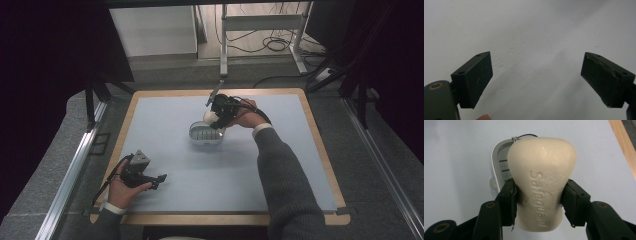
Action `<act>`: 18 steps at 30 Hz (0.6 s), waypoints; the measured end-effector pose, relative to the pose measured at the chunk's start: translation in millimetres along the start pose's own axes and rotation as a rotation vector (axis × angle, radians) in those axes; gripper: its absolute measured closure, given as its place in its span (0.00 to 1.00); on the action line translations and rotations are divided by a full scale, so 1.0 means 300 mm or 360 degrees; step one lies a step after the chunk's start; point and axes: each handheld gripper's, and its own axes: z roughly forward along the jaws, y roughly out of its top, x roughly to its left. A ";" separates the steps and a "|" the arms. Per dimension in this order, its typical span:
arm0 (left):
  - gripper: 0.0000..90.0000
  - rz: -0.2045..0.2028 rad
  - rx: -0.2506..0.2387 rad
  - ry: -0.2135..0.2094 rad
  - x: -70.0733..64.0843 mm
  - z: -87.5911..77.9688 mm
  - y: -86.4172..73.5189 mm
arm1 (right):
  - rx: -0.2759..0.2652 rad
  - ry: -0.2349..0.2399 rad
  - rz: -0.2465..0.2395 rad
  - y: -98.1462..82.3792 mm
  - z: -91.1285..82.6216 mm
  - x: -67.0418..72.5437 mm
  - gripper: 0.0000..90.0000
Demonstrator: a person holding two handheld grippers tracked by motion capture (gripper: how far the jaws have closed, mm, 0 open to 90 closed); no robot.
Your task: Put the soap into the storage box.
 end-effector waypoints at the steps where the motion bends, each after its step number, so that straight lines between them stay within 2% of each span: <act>1: 0.12 0.0000 -0.0001 0.0000 0.000 -0.001 0.000 | 0.0000 0.0000 0.0000 0.000 0.000 0.000 0.55; 8: 0.12 0.0005 0.0000 0.0002 0.000 -0.001 -0.001 | 0.0078 0.0030 -0.0070 0.036 0.073 0.023 0.55; 13: 0.12 0.0023 0.0011 0.0001 0.002 -0.002 -0.001 | 0.0135 0.0030 -0.0102 0.038 0.103 0.027 0.55; 18: 0.12 0.0023 0.0010 0.0001 0.002 -0.003 -0.001 | 0.0157 0.0040 -0.0108 0.040 0.117 0.030 0.55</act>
